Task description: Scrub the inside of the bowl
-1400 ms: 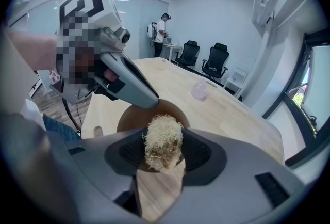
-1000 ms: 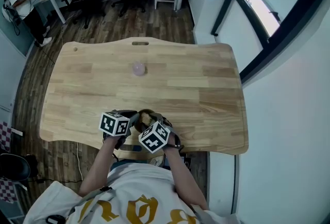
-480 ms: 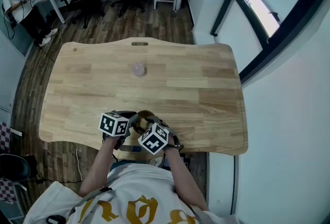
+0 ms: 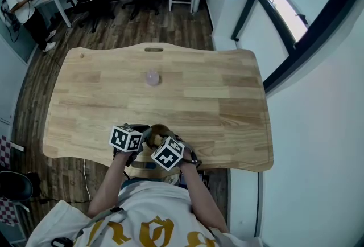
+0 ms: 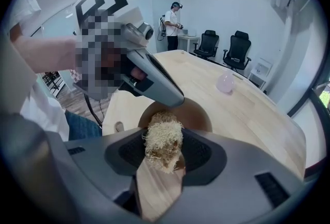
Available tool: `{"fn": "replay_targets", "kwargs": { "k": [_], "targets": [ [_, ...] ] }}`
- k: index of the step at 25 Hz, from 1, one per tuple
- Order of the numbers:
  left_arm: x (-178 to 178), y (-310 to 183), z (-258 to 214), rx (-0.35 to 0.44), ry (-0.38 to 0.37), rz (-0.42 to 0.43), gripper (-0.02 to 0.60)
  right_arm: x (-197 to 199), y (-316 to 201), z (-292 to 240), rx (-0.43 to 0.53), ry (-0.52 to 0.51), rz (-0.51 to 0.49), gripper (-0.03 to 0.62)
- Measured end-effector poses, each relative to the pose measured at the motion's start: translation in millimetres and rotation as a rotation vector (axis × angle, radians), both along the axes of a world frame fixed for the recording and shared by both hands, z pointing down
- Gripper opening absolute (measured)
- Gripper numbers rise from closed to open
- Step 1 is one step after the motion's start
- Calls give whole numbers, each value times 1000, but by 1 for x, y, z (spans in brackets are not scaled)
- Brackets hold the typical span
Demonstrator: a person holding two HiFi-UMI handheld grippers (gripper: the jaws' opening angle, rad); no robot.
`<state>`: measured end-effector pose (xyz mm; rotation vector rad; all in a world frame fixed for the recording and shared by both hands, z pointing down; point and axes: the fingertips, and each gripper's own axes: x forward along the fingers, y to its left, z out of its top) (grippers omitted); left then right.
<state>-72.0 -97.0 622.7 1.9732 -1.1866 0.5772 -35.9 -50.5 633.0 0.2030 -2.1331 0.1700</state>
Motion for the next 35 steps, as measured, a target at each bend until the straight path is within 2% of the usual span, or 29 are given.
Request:
{"fn": "replay_targets", "kwargs": {
  "k": [8,20,35],
  "targets": [
    [-4,0,0,3,8,-5,25,0,5,3,-29,33,-3,184],
    [-2,-3,-1,7,-9,15,25,9,-7,7,5,79,55,184],
    [3,-7,-3,4,-7,30,26,17,-40,1,48,25,168,184]
  ]
}}
